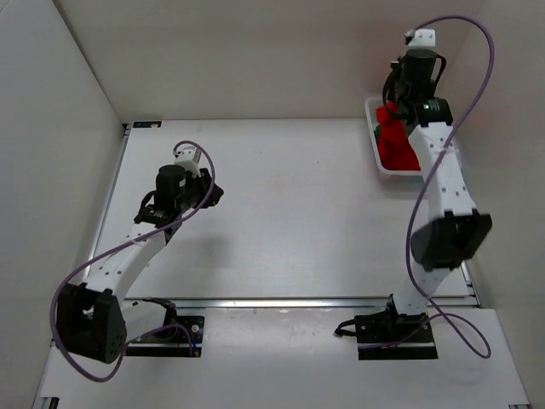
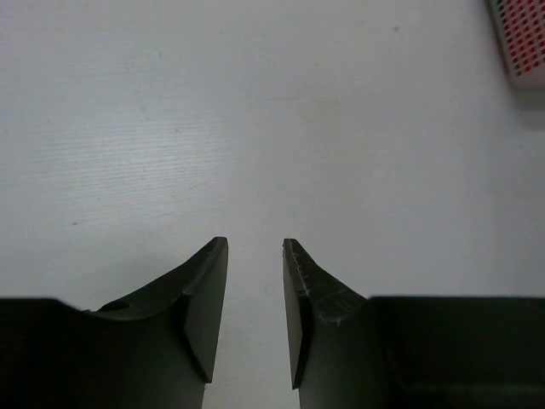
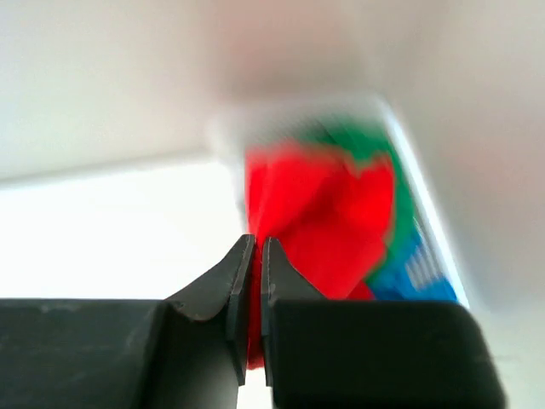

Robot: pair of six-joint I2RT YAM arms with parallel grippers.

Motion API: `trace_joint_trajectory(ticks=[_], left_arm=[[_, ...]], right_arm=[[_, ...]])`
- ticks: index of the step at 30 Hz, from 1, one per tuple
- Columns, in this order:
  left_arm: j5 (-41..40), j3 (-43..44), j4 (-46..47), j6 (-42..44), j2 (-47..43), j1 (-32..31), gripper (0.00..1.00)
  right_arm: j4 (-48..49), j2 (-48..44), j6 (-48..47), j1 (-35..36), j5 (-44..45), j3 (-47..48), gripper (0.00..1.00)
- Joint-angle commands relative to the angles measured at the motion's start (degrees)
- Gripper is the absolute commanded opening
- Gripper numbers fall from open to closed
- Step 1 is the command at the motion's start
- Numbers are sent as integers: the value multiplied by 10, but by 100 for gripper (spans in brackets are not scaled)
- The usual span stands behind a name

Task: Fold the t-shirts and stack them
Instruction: Grab crumpled tshirt from bin with the right arm, then move the tshirt to the center of the board

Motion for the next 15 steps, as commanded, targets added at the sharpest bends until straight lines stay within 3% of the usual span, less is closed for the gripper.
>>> trace_joint_trajectory(ticks=[1, 5, 7, 9, 15], left_arm=[[-1, 12, -20, -27, -76, -17, 43], [-21, 1, -61, -58, -156, -28, 46], [-24, -15, -88, -86, -204, -15, 45], [-36, -17, -108, -104, -265, 10, 43], [-68, 2, -163, -119, -309, 15, 42]], right_arm=[[144, -194, -39, 110, -14, -54, 0], [233, -349, -62, 235, -15, -161, 0], [231, -387, -69, 309, 2, -175, 0], [205, -397, -54, 314, -13, -178, 0], [145, -344, 48, 254, -182, -207, 0]])
